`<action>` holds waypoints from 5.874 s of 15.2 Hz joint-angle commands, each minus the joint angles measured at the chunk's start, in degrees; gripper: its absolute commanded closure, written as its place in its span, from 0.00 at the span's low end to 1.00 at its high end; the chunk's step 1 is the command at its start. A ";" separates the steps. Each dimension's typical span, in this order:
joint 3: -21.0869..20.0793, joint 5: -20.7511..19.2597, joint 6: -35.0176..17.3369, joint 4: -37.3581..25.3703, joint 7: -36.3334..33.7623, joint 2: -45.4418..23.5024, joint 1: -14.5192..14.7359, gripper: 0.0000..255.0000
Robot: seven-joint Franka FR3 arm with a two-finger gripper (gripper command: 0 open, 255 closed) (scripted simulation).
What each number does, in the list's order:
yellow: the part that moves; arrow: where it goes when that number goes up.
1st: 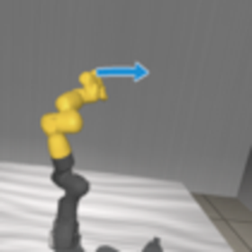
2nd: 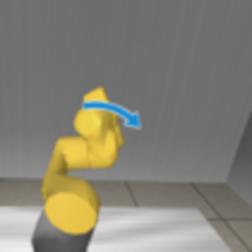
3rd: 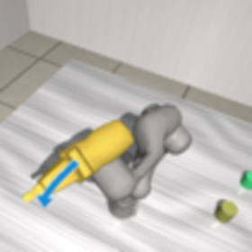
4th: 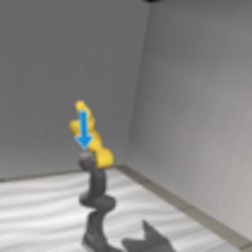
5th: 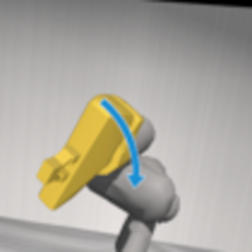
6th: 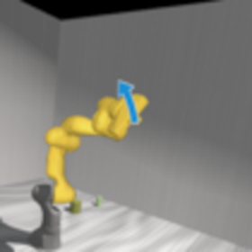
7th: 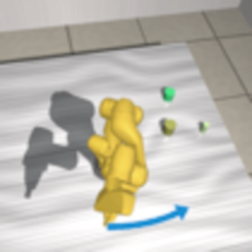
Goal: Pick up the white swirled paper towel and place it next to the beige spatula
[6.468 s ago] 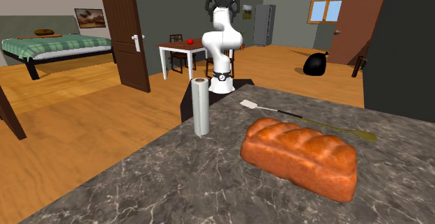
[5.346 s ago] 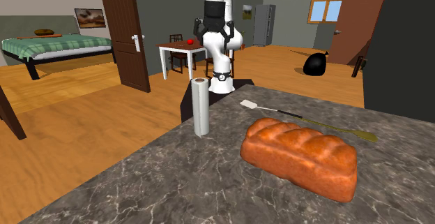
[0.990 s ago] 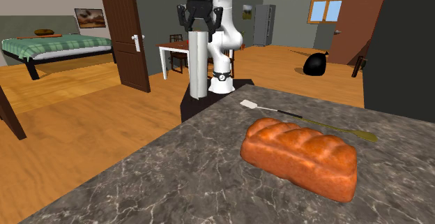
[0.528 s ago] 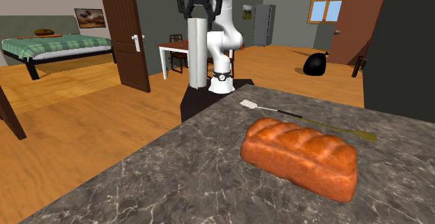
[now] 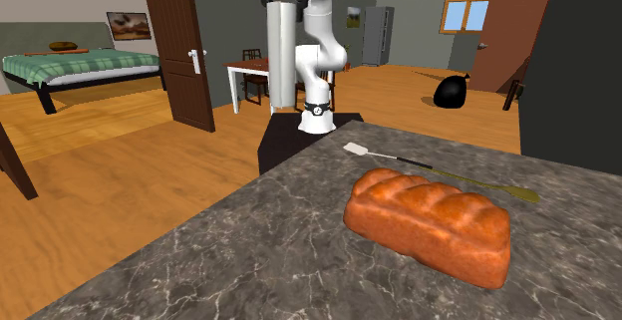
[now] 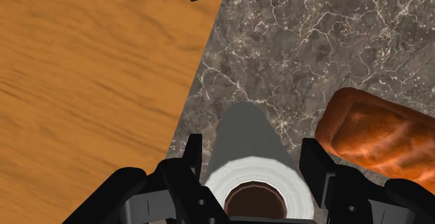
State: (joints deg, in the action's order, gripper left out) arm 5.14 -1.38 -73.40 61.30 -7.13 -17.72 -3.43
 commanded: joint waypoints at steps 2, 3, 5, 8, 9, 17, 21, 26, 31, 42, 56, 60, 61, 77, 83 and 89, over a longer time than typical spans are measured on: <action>0.04 0.17 3.62 -5.77 0.22 -2.17 -0.20 1.00; 0.05 0.24 4.98 -8.05 0.31 -3.09 -0.29 1.00; 0.08 0.41 8.04 -13.37 0.49 -5.36 -0.52 1.00; 0.10 0.82 14.01 -24.64 0.81 -10.64 -1.11 1.00; -0.14 0.48 10.39 -16.41 -0.54 -6.09 0.29 1.00; -3.55 -0.17 -1.18 9.98 -11.11 8.39 7.73 1.00; -5.73 0.08 -4.55 16.98 -16.36 11.88 10.67 1.00; -8.63 0.65 -8.07 23.13 -22.87 14.41 14.14 1.00; -11.68 1.27 -11.13 27.03 -29.34 15.22 17.49 1.00; -18.28 1.68 -16.67 28.80 -43.50 11.54 25.08 1.00; -24.38 -2.08 -19.71 16.99 -60.91 -3.50 36.93 1.00; -25.12 -4.00 -18.88 9.73 -65.29 -10.04 41.31 1.00; -25.22 -4.56 -18.43 7.26 -66.40 -12.07 42.63 1.00; -24.92 -4.67 -28.32 17.17 -66.32 -12.13 41.78 1.00; -24.92 -4.67 -28.32 17.17 -66.32 -12.13 41.78 0.00; -24.95 -4.64 -26.36 15.15 -66.26 -12.18 41.91 0.00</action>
State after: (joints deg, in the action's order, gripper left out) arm -19.81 -6.05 -100.67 77.28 -73.51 -29.96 38.51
